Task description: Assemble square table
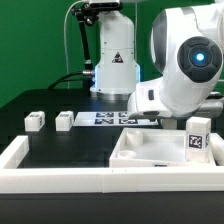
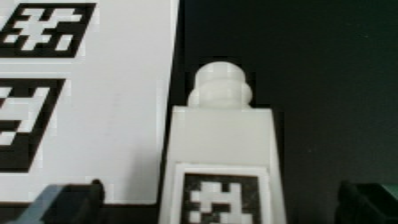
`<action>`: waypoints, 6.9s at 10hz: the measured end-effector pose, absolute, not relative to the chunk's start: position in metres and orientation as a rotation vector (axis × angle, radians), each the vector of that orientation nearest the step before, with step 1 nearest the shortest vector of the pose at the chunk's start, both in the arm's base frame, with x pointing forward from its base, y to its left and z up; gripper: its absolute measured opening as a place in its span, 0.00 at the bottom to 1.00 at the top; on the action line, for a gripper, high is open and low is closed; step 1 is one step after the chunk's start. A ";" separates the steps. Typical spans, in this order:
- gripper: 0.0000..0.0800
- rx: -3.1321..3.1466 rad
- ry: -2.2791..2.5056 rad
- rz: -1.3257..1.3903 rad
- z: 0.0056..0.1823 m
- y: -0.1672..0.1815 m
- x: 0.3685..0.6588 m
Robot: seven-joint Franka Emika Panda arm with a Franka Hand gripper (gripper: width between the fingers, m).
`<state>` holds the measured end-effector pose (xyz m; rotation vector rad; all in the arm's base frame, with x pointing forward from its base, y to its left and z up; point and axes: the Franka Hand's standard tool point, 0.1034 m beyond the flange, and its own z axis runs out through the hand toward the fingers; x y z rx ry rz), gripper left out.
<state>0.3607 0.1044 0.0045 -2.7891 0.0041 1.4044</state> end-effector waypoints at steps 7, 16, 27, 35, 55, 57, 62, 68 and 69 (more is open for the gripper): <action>0.36 -2.794 0.013 1.397 0.004 0.104 0.361; 0.36 -2.765 0.043 1.411 0.066 0.095 0.381; 0.36 -3.033 0.055 0.430 0.097 0.084 0.452; 0.36 -3.058 0.039 -0.318 0.120 0.065 0.504; 0.36 -3.089 -0.016 -0.616 0.102 0.002 0.567; 0.36 -3.088 -0.009 -0.606 0.101 0.000 0.568; 0.36 -3.093 -0.030 -0.607 0.101 -0.006 0.573; 0.36 -3.098 -0.039 -0.651 0.088 -0.012 0.596; 0.36 -3.101 -0.039 -0.655 0.082 -0.013 0.596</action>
Offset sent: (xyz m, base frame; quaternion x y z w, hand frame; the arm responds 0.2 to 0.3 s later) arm 0.0000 0.0000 0.0000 0.0000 0.0000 0.0000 1.0000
